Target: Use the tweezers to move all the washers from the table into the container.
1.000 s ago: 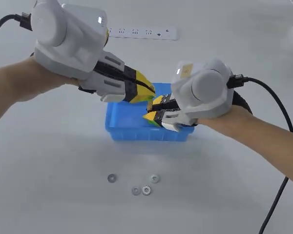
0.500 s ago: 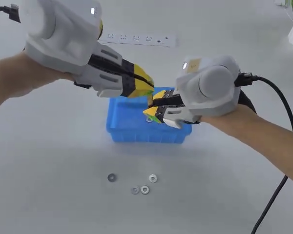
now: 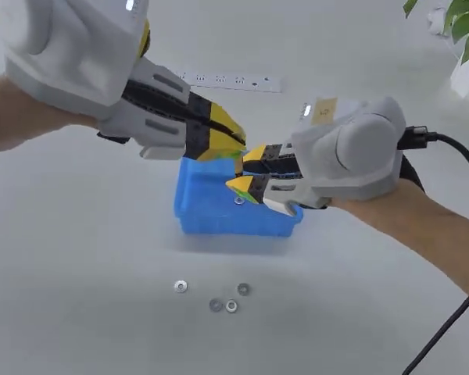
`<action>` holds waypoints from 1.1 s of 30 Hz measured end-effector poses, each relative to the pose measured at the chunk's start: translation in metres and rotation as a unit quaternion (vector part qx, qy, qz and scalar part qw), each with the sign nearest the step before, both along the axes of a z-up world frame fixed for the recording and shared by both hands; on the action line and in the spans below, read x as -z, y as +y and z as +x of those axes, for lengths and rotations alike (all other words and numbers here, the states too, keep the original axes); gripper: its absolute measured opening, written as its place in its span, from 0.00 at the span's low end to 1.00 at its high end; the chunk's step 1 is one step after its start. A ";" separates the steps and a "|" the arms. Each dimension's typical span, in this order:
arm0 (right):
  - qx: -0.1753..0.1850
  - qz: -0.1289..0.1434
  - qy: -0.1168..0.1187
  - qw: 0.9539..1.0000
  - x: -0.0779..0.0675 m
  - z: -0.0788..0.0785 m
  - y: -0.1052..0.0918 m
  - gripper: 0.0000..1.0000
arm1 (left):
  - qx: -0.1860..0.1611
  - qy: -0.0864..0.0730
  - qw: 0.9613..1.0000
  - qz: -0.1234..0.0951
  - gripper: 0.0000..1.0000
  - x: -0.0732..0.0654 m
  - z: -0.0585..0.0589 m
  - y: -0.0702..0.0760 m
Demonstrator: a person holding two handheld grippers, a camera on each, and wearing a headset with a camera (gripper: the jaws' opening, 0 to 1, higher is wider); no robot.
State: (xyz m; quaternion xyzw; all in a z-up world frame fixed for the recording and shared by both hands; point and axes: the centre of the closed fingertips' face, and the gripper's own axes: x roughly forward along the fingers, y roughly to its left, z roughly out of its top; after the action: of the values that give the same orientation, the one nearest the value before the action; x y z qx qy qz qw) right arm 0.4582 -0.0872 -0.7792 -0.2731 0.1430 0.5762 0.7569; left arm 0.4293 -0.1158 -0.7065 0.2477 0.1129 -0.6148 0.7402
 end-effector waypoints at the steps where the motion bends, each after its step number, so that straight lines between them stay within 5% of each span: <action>1: -0.001 0.001 0.000 1.000 -0.002 -0.003 0.000 0.14 | 0.001 -0.005 1.000 0.002 0.06 -0.001 -0.003 0.000; 2: -0.002 0.001 -0.002 1.000 -0.003 -0.005 0.000 0.14 | 0.002 -0.008 1.000 0.004 0.06 0.002 0.001 0.002; 13: -0.014 0.000 0.015 1.000 0.004 -0.043 -0.002 0.14 | 0.013 -0.002 1.000 0.008 0.06 0.008 -0.036 0.001; 22: -0.025 -0.012 0.050 0.998 0.034 -0.080 -0.005 0.14 | 0.005 0.022 1.000 0.007 0.06 0.032 -0.072 -0.008; 33: -0.038 -0.029 0.075 0.996 0.060 -0.100 -0.004 0.14 | 0.002 0.048 0.999 0.013 0.06 0.058 -0.089 -0.008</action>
State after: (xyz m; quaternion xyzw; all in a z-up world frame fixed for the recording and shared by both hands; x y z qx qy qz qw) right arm 0.3581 -0.0916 -0.8396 -0.2563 0.2050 0.6193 0.7133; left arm 0.3404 -0.1237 -0.7641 0.2273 0.1556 -0.6260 0.7295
